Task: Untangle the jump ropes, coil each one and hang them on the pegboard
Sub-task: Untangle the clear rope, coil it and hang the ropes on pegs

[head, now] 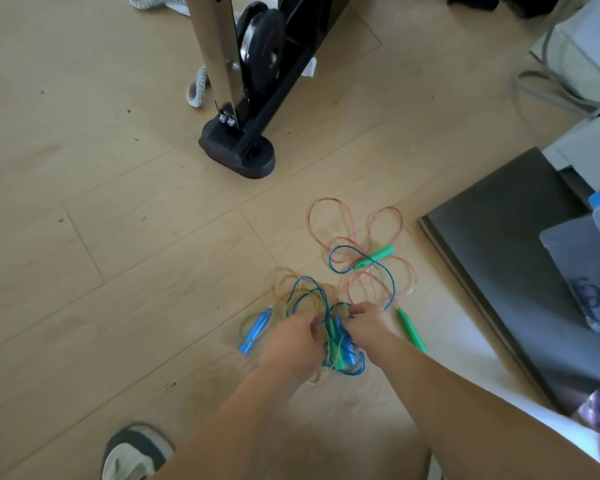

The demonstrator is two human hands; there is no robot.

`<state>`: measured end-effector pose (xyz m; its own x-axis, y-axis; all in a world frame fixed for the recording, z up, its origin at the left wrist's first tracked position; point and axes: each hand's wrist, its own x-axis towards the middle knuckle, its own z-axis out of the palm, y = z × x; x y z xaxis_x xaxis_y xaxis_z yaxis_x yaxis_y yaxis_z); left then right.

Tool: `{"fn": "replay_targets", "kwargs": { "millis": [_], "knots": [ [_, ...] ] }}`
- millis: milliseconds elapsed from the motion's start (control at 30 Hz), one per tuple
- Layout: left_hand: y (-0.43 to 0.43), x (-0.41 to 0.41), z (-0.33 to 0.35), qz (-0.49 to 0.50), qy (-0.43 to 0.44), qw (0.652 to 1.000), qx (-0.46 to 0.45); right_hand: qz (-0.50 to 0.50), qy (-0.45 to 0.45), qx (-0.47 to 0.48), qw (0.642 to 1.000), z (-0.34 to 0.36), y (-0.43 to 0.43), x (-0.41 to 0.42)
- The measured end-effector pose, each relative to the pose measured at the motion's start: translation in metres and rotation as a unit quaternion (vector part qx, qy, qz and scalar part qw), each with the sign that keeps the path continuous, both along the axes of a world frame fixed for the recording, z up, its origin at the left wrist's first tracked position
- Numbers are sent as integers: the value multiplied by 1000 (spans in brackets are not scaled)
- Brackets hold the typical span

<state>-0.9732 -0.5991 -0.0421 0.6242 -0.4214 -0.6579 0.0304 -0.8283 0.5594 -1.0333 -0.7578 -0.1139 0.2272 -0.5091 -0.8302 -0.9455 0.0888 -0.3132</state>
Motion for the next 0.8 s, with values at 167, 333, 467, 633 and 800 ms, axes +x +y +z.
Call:
{"fn": "replay_targets", "kwargs": {
  "millis": [167, 333, 467, 633, 800],
  "knots": [
    [-3, 4, 11, 3, 25, 999, -26, 9, -22, 13, 1000, 13, 2, -9],
    [-9, 22, 37, -42, -34, 999, -1, 63, -78, 40, 994, 70, 0, 23],
    [-1, 28, 73, -24, -50, 996, -72, 232, -89, 91, 964, 154, 0, 50],
    [1, 35, 132, -17, -33, 987, -154, 281, -150, 102, 943, 264, 1, 70],
    [1, 34, 193, -94, -40, 976, -190, 55, -353, 69, 932, 357, -7, 58]
  ]
}}
